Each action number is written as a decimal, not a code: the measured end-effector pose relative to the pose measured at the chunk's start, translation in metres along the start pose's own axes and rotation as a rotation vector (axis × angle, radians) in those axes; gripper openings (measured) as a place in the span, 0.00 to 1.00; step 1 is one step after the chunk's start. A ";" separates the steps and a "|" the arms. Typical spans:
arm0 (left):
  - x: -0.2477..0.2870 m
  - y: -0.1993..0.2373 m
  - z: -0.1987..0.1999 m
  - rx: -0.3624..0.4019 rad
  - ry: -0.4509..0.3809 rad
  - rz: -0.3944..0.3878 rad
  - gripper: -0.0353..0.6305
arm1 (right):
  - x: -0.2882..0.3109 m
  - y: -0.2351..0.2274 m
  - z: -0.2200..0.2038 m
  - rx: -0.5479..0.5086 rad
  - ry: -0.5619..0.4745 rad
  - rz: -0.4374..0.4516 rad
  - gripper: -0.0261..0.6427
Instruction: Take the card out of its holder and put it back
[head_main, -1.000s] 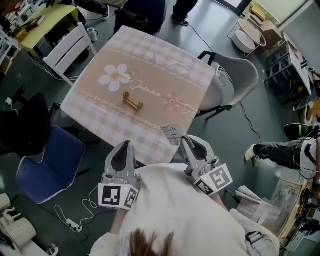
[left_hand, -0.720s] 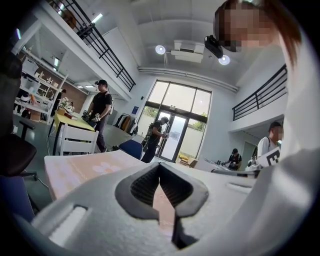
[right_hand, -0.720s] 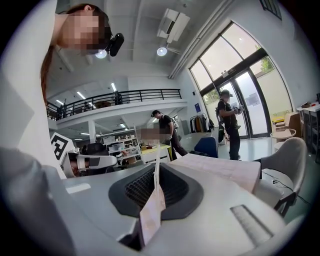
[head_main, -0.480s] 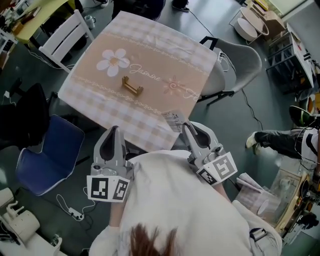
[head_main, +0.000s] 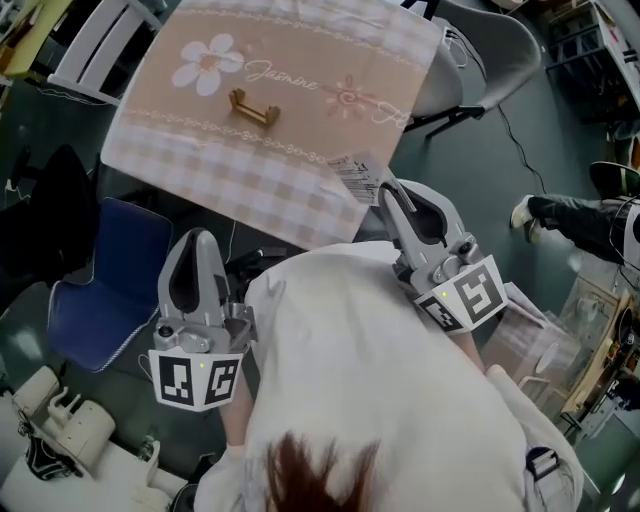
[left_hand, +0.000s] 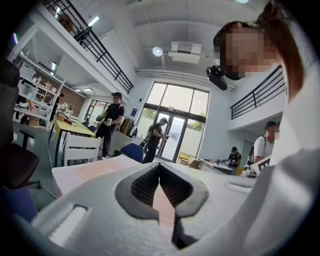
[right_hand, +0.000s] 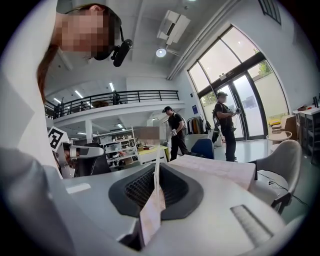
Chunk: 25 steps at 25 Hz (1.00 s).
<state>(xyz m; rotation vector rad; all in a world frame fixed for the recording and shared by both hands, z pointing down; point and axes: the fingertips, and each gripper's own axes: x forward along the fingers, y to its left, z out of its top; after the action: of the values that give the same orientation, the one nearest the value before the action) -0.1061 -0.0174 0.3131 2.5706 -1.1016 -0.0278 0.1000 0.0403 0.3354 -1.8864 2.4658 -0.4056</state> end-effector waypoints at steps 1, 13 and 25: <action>0.001 -0.002 -0.003 0.005 0.013 -0.010 0.05 | -0.001 0.000 -0.001 0.002 0.003 -0.004 0.07; 0.021 -0.023 -0.022 0.033 0.080 -0.093 0.05 | -0.001 -0.004 -0.004 -0.003 0.025 -0.016 0.07; 0.013 -0.016 -0.017 0.015 0.044 -0.053 0.05 | 0.004 0.002 -0.003 -0.010 0.033 0.020 0.07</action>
<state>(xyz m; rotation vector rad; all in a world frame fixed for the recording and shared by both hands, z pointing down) -0.0830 -0.0112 0.3259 2.6001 -1.0218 0.0245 0.0967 0.0374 0.3389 -1.8713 2.5098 -0.4280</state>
